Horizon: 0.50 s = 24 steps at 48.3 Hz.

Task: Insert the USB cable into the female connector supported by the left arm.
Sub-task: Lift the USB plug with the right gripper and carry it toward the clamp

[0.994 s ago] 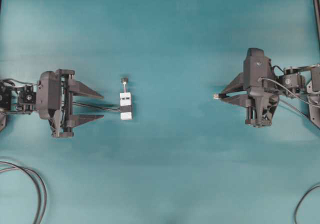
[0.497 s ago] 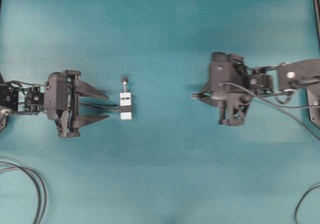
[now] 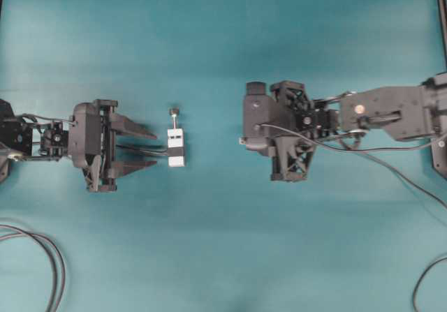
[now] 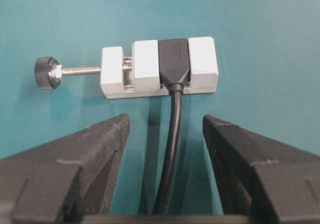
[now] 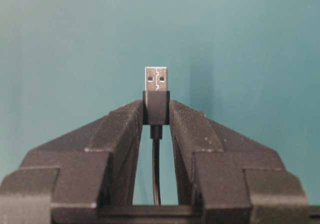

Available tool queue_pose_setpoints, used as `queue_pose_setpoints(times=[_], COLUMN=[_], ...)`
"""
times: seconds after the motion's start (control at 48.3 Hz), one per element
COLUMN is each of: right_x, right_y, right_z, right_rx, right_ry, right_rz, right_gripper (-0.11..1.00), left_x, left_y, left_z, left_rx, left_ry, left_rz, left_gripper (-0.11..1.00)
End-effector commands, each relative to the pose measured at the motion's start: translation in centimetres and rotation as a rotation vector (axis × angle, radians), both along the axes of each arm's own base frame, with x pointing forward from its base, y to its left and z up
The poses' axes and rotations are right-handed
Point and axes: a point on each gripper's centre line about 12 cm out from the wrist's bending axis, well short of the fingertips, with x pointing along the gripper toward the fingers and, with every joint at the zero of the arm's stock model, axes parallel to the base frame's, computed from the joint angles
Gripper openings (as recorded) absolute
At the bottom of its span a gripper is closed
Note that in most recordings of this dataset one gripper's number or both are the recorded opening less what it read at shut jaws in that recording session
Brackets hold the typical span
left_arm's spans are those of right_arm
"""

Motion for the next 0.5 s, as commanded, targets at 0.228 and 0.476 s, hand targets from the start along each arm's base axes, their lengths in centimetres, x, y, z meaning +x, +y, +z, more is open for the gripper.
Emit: queue_pose_setpoints(times=[0.228,0.476], right_x=[3.5,5.0], right_y=[0.4,0.5], right_z=[0.6,0.6], right_rx=[-0.024,-0.033], right_ry=[-0.037,-0.035], right_rz=[0.032,0.043], right_gripper=[0.22,0.22], left_x=[0.3,0.7], left_y=[0.4,0.5], left_z=[0.5,0.4], left_rx=[0.007,0.007], left_ry=[-0.037,-0.049], left_rz=[0.014,0.015], left_gripper=[0.68,0.68])
